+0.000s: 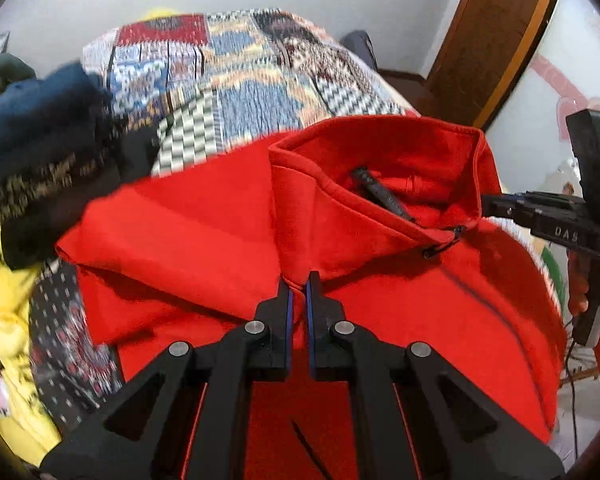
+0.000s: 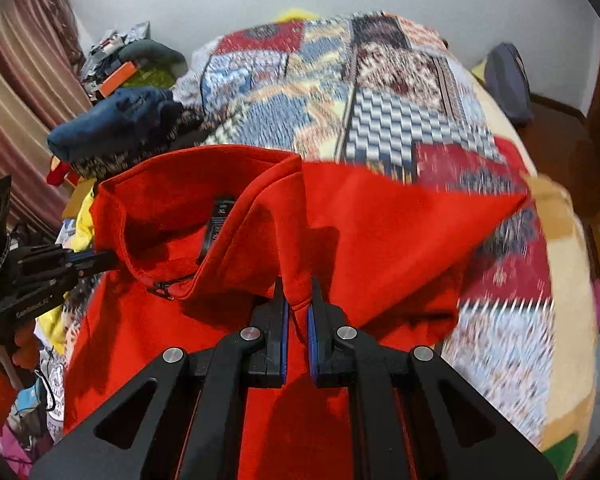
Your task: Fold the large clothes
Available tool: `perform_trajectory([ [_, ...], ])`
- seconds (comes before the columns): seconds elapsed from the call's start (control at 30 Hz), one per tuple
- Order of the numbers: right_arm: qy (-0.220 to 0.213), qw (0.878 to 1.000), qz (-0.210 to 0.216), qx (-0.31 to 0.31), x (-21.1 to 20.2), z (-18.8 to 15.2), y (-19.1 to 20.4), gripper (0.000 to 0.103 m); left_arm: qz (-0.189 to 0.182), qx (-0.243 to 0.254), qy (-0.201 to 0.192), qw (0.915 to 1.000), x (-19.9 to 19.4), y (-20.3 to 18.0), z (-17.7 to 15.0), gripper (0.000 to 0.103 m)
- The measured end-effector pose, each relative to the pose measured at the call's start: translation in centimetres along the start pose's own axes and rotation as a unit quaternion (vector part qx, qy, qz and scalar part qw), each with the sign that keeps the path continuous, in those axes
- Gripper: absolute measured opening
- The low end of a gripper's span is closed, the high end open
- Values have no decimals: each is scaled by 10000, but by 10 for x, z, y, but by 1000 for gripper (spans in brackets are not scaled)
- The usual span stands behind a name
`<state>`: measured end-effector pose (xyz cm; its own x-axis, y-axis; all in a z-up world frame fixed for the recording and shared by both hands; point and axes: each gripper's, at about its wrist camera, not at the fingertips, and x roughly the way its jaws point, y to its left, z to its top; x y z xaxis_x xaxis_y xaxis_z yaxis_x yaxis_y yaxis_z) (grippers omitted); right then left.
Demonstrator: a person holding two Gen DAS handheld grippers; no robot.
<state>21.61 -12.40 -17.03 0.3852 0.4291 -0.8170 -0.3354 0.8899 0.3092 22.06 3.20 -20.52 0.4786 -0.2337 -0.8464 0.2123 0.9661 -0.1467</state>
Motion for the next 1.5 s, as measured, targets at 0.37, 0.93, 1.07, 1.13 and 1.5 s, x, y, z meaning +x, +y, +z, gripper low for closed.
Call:
perform_trajectory([
  [0.37,245,9996,-114,-38,-23,-34,-8,14,203,96,166,9996,-19,3,-44,9],
  [0.93,-378,9989,-24,293,-27,53,-17,21,179,-219,-392,9988,-31,56,69,28],
  [1.07,-35,9984,301,475,6,63,-13,21,-69,-204,-71,9997,6,49,84,28],
  [1.13,246,9970,462,570,25,61,-12,21,-129,-156,96,9997,23,41,82,28],
  [1.5,843,9954,376,-240,29,-4,12,28,96,794,374,9961,34,-11,10,32],
])
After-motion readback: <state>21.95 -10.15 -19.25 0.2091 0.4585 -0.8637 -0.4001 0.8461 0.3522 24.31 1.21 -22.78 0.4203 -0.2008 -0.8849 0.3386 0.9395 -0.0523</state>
